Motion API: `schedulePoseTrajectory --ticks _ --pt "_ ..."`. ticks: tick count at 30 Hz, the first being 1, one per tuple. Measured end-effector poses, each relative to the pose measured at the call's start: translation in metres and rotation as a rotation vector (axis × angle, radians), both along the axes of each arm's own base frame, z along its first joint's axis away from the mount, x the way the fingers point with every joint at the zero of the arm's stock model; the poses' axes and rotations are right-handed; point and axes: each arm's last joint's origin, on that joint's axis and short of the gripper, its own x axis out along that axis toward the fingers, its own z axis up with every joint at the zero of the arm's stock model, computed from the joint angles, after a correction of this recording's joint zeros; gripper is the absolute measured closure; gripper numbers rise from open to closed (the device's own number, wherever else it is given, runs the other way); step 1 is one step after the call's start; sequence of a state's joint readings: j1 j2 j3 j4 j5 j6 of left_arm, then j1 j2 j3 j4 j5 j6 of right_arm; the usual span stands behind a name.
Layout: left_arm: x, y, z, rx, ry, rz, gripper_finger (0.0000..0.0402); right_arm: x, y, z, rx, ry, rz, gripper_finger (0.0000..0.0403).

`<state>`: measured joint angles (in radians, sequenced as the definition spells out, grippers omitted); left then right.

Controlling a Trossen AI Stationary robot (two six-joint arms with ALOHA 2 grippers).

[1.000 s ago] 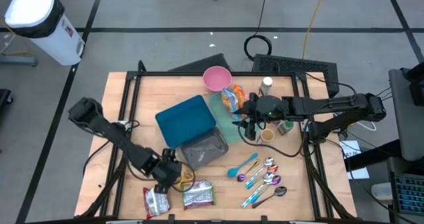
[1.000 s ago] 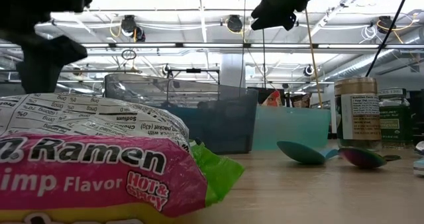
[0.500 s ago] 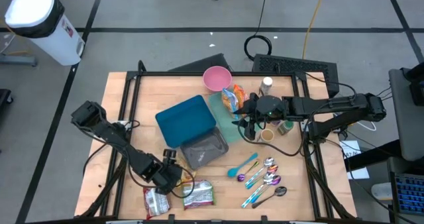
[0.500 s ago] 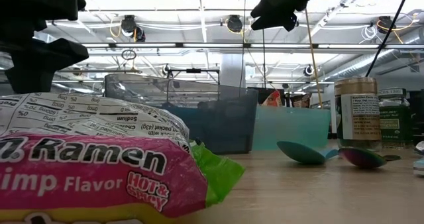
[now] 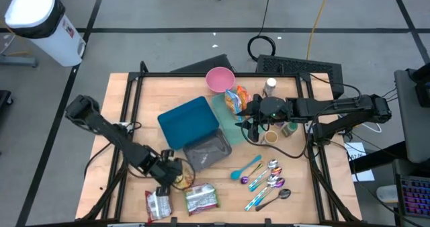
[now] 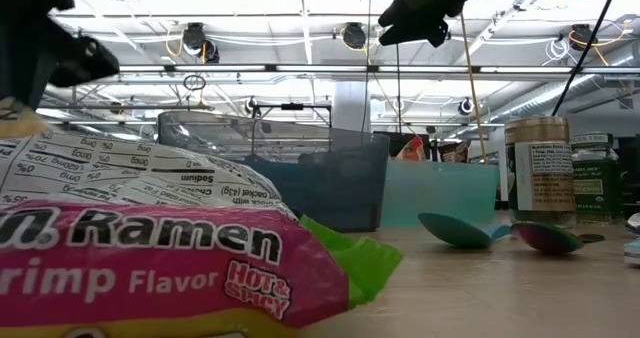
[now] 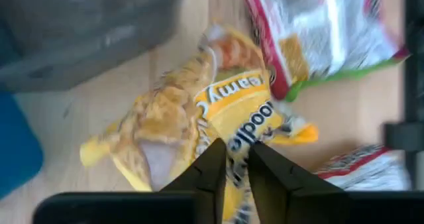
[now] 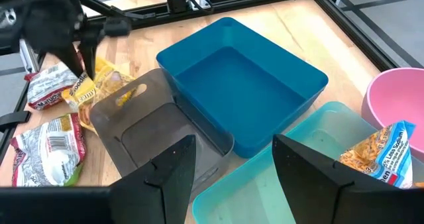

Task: Pick & Place Food Item
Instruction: Put the yellow noodle pack into the green bin

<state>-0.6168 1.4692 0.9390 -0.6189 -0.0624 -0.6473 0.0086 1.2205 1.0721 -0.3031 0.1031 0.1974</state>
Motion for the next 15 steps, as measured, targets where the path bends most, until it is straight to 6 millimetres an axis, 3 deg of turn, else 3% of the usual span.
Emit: schedulePoseTrajectory --ticks 6,15 --pt "-0.007 0.026 0.036 -0.105 -0.090 0.139 0.0393 0.000 0.000 0.000 0.000 0.000 0.001 0.0209" --pt "-0.015 0.061 0.073 -0.299 -0.219 0.459 0.0396 0.000 0.002 0.001 0.000 -0.008 0.007 0.0209"
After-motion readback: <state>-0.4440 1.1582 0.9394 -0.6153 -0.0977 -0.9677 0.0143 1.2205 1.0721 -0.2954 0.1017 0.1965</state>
